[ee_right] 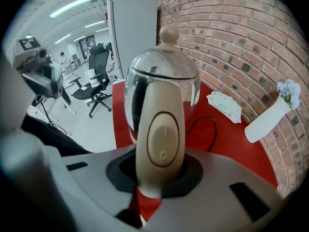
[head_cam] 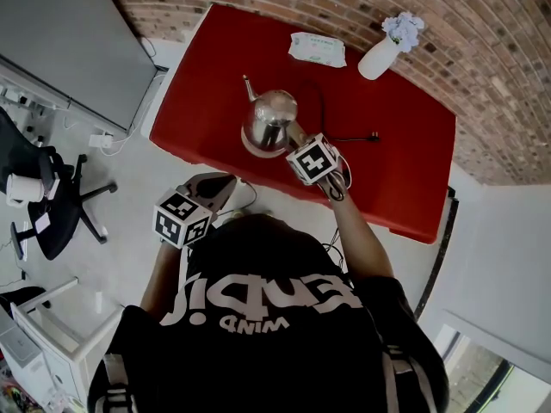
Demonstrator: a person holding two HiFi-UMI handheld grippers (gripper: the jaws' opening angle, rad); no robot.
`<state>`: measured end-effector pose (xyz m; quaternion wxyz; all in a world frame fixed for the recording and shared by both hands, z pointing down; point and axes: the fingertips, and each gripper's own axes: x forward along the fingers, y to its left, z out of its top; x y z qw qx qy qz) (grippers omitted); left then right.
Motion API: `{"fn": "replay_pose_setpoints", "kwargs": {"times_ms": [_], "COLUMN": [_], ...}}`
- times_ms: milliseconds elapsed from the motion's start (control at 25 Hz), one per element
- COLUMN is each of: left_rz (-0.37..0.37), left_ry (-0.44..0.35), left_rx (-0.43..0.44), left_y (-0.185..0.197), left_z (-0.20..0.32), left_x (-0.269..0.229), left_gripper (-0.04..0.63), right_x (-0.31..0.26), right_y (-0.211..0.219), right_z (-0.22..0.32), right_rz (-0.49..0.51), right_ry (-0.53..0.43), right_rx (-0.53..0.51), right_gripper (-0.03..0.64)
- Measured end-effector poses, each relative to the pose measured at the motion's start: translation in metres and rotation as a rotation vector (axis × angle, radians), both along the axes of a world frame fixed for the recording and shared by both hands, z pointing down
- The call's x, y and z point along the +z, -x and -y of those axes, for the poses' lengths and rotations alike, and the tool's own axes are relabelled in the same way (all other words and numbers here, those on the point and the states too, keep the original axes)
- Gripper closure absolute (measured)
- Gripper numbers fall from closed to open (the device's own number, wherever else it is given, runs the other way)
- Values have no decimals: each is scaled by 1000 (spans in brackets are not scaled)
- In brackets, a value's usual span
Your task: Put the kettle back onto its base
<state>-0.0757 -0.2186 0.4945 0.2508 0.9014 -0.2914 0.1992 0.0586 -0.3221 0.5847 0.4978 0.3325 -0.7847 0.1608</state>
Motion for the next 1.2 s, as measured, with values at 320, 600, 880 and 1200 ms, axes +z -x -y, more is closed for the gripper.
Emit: {"fn": "replay_pose_setpoints", "kwargs": {"times_ms": [320,600,880,1200], "left_rz": [-3,-6,-7,-5], "left_ry": [-1,1,1,9], "left_rx": [2,5,9,12], "left_y": [-2,-3,-5,-3], "left_z": [-1,-2,-5,-12], "left_x": [0,1,2,3], "left_gripper": [586,586,586,586], "right_x": [3,2,5,14], "right_y": [2,2,4,2], "right_z": [-5,-5,-11,-17], "right_rz": [17,7,-18,-35], "right_ry": [11,9,2,24], "right_rx": [8,7,0,9], "right_gripper": [546,546,546,546]}}
